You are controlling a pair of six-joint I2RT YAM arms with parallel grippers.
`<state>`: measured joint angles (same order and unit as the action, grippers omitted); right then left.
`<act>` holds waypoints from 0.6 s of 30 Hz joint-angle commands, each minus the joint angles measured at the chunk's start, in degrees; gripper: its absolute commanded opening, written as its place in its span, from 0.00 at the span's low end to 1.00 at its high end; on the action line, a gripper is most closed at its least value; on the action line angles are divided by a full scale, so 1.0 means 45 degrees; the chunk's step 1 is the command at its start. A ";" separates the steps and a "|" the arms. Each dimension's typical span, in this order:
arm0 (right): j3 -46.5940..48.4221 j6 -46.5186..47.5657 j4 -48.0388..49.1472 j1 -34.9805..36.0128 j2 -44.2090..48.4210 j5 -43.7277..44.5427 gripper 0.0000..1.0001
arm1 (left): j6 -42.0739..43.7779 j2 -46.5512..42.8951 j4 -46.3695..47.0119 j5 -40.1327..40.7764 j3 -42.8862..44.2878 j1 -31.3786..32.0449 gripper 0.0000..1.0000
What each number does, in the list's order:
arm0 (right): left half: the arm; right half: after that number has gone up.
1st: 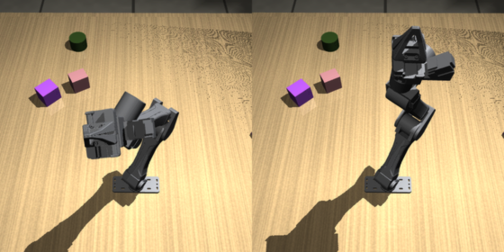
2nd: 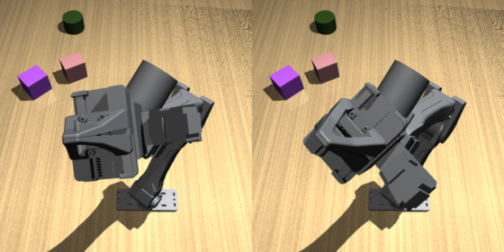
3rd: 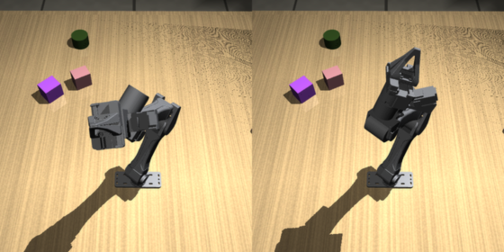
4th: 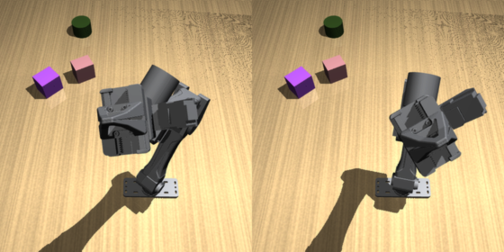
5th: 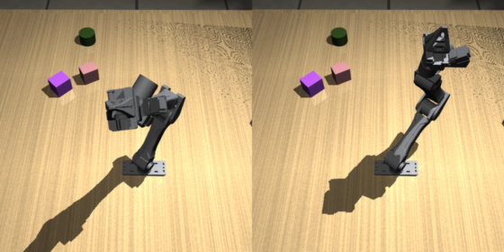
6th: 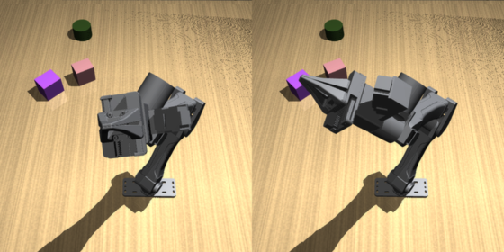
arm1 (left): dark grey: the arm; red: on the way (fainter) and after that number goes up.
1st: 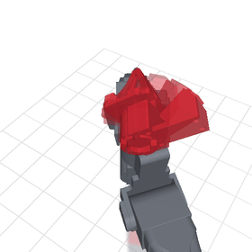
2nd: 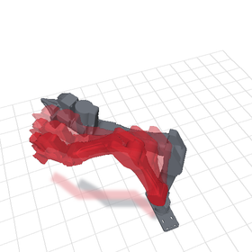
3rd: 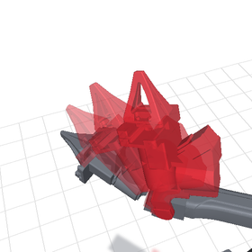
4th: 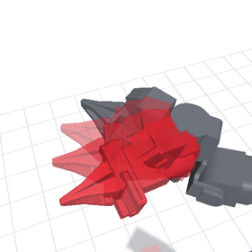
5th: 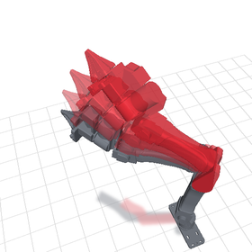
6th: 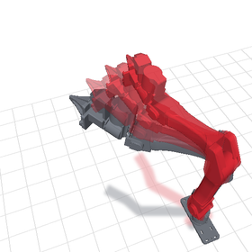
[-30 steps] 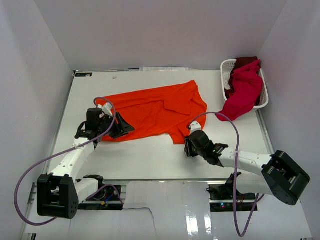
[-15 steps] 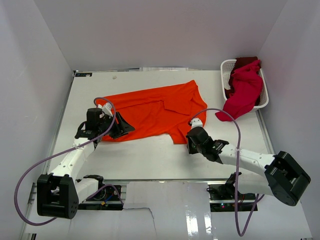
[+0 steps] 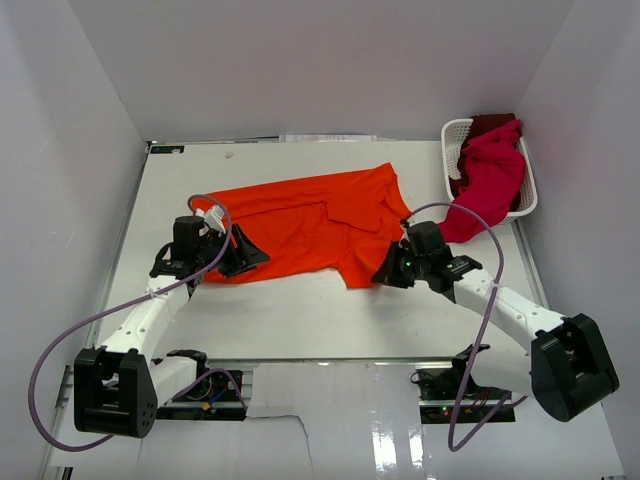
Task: Fold and stack the t-shirts
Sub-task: Grap the side of the flattened tshirt closest away from the robot with both arms
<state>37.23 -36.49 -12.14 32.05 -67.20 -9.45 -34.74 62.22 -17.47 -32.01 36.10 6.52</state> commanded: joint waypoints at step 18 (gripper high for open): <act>-0.4680 -0.6029 0.6682 -0.4740 0.0285 -0.6844 0.08 | 0.0103 -0.0525 -0.0022 0.0198 0.0045 0.0054 0.65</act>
<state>17.21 -56.97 11.16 12.01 -66.78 -36.64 -34.74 61.84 -17.54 -31.97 36.10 6.52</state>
